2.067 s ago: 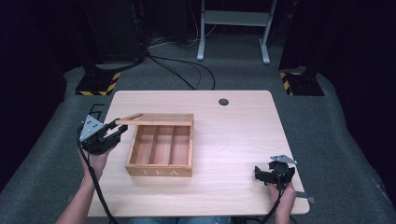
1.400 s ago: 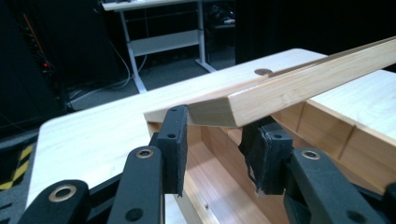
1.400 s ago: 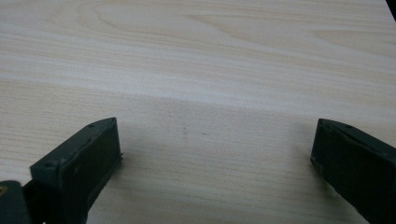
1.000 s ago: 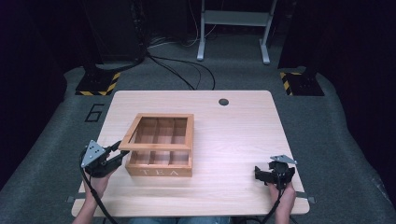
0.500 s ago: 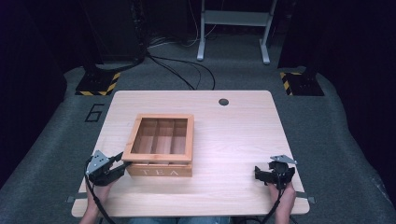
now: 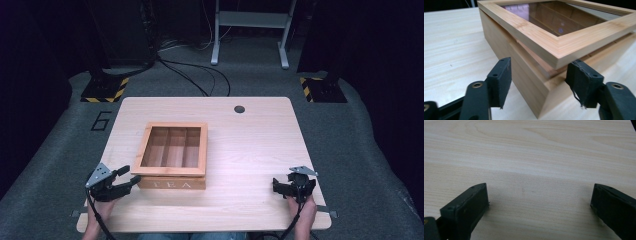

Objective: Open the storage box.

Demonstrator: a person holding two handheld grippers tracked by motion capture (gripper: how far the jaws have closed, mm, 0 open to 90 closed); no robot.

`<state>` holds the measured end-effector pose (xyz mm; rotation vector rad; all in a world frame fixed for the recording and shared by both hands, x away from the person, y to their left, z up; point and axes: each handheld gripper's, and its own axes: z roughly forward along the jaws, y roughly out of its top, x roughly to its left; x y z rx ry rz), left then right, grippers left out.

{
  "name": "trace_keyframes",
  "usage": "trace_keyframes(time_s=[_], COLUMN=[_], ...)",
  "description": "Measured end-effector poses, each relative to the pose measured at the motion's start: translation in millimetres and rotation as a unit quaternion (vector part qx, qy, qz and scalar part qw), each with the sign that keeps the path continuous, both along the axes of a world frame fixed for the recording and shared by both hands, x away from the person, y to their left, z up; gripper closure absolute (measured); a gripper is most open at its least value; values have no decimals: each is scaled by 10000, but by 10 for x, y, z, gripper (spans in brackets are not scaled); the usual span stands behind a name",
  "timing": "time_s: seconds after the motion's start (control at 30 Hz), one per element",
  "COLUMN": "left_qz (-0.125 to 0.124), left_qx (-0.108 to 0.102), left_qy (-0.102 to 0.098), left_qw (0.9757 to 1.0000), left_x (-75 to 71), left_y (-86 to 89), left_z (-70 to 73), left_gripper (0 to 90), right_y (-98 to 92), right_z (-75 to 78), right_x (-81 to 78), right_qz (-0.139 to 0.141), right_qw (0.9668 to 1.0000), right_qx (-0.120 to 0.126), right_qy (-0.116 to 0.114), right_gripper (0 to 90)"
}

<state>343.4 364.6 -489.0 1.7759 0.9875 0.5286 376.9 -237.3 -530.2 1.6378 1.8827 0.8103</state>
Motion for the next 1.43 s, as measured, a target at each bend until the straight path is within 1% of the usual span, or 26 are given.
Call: trace_keyframes(time_s=[0.03,0.07,0.17,0.23,0.27,0.3,0.33,0.37,0.47,0.57,0.6,0.63,0.67,0.7,0.73,0.77,0.8,0.87,0.93,0.97,1.03,1.07,1.1,1.2,1.37,1.43], left_qz=[-20,-89,-94,-18,18,31,43,43,105,187,241,241,291,291,326,326,391,440,478,456,504,501,537,466,465,434], left_qx=[136,302,253,289,249,290,421,421,582,751,858,858,1007,1007,1109,1109,1218,1238,1224,1262,1265,1265,1245,1282,1259,1281], left_qy=[58,193,285,344,404,441,551,551,669,822,913,913,1025,1025,1137,1137,1215,1159,1161,1196,1189,1232,1201,1257,1219,1250], left_qw=[9999,9993,9992,9990,9989,9986,9976,9976,9960,9936,9918,9918,9892,9892,9868,9868,9843,9845,9845,9837,9835,9830,9835,9826,9834,9829], left_x=[-4,-15,-34,-54,-62,-67,-89,-89,-115,-132,-136,-136,-131,-131,-126,-126,-106,-99,-93,-85,-60,-50,-32,-18,8,12], left_y=[-4,-16,3,33,44,53,73,73,99,139,167,167,191,191,212,212,229,254,259,270,270,275,275,281,274,278], left_z=[-9,-62,-96,-103,-114,-119,-143,-143,-191,-261,-297,-297,-334,-334,-361,-361,-406,-427,-429,-423,-434,-430,-437,-429,-436,-430], left_gripper=[352,303,233,186,186,164,145,138,121,111,101,97,89,80,78,69,61,48,47,46,11,8,7,0,0,0], right_y=[0,0,-1,-1,0,-1,-1,0,-1,0,0,0,0,0,-1,-1,-1,-2,-2,-2,-3,-2,-2,-3,-3,-3], right_z=[0,0,0,0,0,0,0,0,0,1,1,1,0,0,0,0,0,0,0,0,-1,-1,-1,-1,-1,-1], right_x=[0,0,1,1,1,1,1,1,1,0,-1,-1,0,0,1,1,1,1,1,1,1,1,0,0,0,1], right_qz=[0,-5,-11,-13,-16,-13,-14,-15,-13,-25,-26,-26,-19,-19,-21,-21,-26,-27,-27,-28,-29,-30,-32,-29,-27,-26], right_qw=[10000,10000,10000,10000,10000,10000,10000,10000,10000,10000,10000,10000,10000,10000,10000,10000,10000,10000,10000,10000,10000,10000,10000,10000,10000,10000], right_qx=[0,2,2,2,4,3,3,4,3,4,3,3,3,3,1,1,1,-2,-3,-4,-1,-3,-4,-4,-3,-4], right_qy=[0,-1,-2,-4,-3,-4,-4,-3,-3,0,0,0,-2,-2,-5,-5,-5,-4,-5,-4,-6,-6,-4,-5,-6,-5], right_gripper=[9,9,9,9,9,9,9,9,9,9,9,9,9,9,9,9,9,9,9,9,9,9,9,9,9,9])
